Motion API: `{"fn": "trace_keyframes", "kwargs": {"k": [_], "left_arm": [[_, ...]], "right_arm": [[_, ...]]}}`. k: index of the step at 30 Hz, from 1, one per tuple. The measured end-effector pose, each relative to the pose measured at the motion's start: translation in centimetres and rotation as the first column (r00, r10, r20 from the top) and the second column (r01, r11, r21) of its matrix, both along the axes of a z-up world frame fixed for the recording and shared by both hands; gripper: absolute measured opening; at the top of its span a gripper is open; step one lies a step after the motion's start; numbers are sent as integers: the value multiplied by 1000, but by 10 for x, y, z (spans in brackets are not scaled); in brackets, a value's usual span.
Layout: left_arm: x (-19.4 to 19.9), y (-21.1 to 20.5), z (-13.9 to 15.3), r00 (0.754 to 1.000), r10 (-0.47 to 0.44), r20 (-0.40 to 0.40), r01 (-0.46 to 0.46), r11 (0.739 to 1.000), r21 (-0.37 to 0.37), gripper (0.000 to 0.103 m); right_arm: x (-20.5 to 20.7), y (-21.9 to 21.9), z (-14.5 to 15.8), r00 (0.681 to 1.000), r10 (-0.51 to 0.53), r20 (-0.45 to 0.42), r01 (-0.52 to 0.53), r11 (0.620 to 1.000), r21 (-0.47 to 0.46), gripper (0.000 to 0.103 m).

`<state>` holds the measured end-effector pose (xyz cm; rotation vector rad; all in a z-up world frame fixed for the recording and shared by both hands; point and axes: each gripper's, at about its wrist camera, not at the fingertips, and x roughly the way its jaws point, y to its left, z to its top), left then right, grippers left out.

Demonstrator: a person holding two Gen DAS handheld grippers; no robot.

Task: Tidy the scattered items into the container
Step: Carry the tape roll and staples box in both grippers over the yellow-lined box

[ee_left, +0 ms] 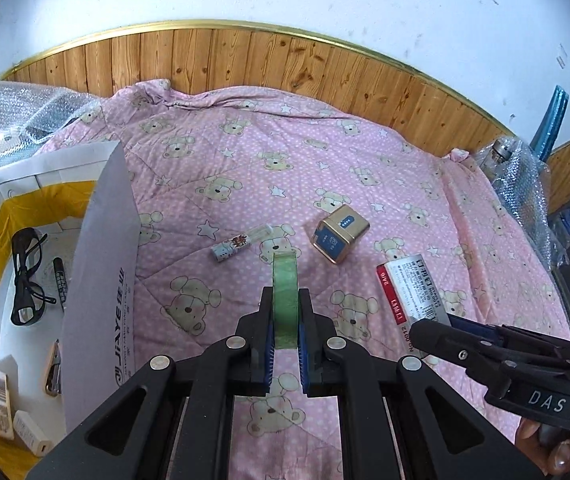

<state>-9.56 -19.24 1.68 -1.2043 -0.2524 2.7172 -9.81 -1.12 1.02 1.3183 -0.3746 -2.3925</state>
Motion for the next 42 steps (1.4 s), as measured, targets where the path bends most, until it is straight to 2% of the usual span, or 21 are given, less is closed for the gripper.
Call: {"fn": "trace_keyframes", "kwargs": {"k": [10,28,42], "left_arm": [[28,-10,21,998,-9,-58,11,999,42,10],[69,-34,51,989,-10,-144,25,994,105,10],[96,-86,63,985,77,-158,-54,988,143,10]], "right_arm": [[29,-18,23,999,9,-51,-7,999,35,40],[64,-54,47,994,37,-106,-29,997,77,40],[69,-103,62,981,127,-143,-117,990,81,40]]}}
